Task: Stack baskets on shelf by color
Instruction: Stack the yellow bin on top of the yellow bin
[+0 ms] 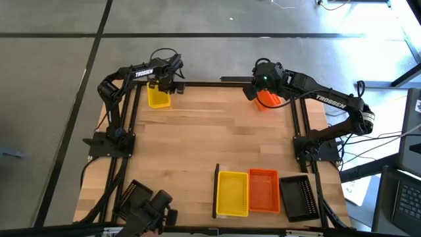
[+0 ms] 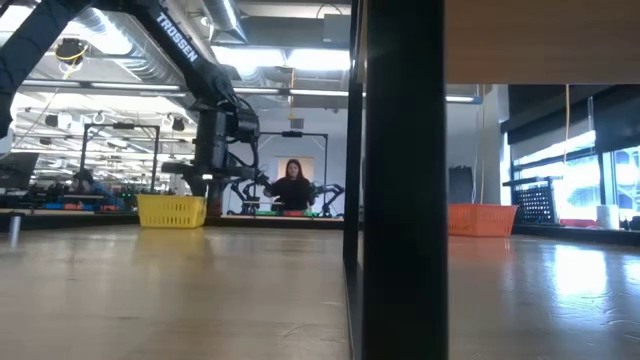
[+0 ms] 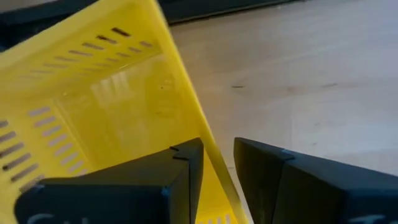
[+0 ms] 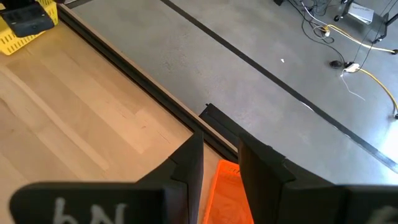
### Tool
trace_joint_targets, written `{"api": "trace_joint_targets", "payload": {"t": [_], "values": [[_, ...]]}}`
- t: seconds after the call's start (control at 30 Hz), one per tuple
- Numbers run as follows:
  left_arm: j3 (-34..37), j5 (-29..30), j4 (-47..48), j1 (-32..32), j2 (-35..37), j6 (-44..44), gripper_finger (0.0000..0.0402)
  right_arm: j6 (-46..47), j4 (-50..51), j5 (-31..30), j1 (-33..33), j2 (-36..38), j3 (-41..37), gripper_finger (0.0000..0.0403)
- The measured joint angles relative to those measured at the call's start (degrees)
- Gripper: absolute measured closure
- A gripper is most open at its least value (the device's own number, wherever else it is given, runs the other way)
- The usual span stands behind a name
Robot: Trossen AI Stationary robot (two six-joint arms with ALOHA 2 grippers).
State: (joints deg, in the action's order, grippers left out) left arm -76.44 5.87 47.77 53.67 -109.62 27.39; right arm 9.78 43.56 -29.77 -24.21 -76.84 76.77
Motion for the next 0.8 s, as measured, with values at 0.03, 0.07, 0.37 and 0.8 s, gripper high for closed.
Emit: {"api": "trace_joint_targets", "payload": {"t": [0.03,0.07,0.37,0.8], "values": [[0.0,-0.2,0.0,0.0,0.0,-1.3,0.0323,0.0,0.0,0.0,0.0,0.0,0.0,0.0306],[0.0,-0.4,0.1,0.0,0.0,-2.5,0.0328,0.0,0.0,0.0,0.0,0.0,0.0,0.0306],[0.0,-5.5,0.6,-1.9,0.0,-16.7,0.0395,-2.9,0.0,0.0,0.0,0.0,0.0,0.0306],[0.0,-10.8,3.5,-19.0,0.1,-65.1,0.0401,-2.9,0.0,5.6,0.0,0.0,0.0,0.0306]]}}
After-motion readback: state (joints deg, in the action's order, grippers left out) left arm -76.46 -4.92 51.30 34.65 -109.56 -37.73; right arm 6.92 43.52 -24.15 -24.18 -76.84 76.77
